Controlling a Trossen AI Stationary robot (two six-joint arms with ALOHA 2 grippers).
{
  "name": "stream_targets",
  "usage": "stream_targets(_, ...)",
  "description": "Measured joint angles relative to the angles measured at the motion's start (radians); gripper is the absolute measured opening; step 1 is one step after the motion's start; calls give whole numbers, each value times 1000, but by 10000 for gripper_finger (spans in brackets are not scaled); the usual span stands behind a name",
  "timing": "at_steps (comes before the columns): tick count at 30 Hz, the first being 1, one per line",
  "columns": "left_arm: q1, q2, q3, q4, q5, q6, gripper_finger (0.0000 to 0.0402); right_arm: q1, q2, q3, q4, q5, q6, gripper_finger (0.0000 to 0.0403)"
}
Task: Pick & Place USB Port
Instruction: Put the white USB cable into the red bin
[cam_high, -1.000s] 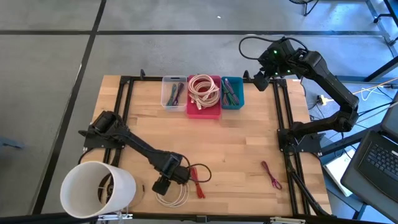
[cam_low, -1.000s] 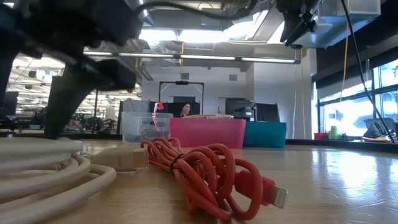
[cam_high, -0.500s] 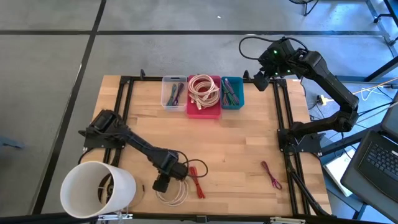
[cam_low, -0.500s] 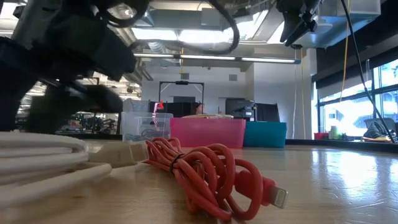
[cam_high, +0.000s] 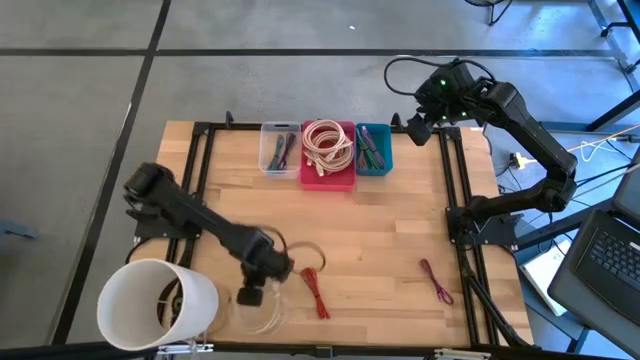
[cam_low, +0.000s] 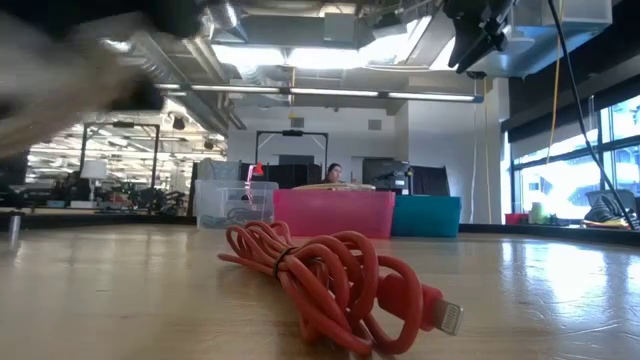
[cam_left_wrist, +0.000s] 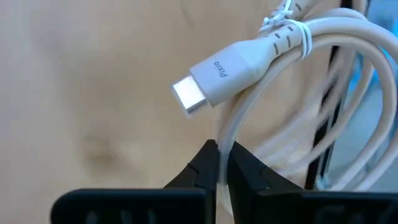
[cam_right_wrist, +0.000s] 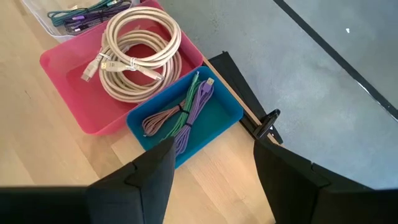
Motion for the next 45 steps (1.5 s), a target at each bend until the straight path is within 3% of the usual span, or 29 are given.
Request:
stream_targets(6, 182, -154, 87, 39, -233, -42, 8, 0, 0, 0, 38, 0, 0, 219)
stream_targets(12, 504, -146, 288, 128, -442, 208, 8, 0, 0, 0, 48, 0, 3, 219)
stream_targets(16, 751, -72, 404, 121, -446, 322, 8, 0, 0, 0, 44, 0, 24, 219)
stream_targets(22, 998, 124, 594, -16, -311, 389, 8, 0, 0, 0, 39, 0, 24, 219)
stream_targets(30, 1081, 343, 730, -114, -207, 423, 8, 0, 0, 0, 31, 0, 24, 219)
stream_targets(40, 1075, 484, 740, -133, -223, 449, 9, 0, 0, 0, 28, 0, 3, 219)
stream_targets(45, 1066, 482, 740, -94, -248, 466, 63, 0, 0, 0, 13, 0, -3, 219)
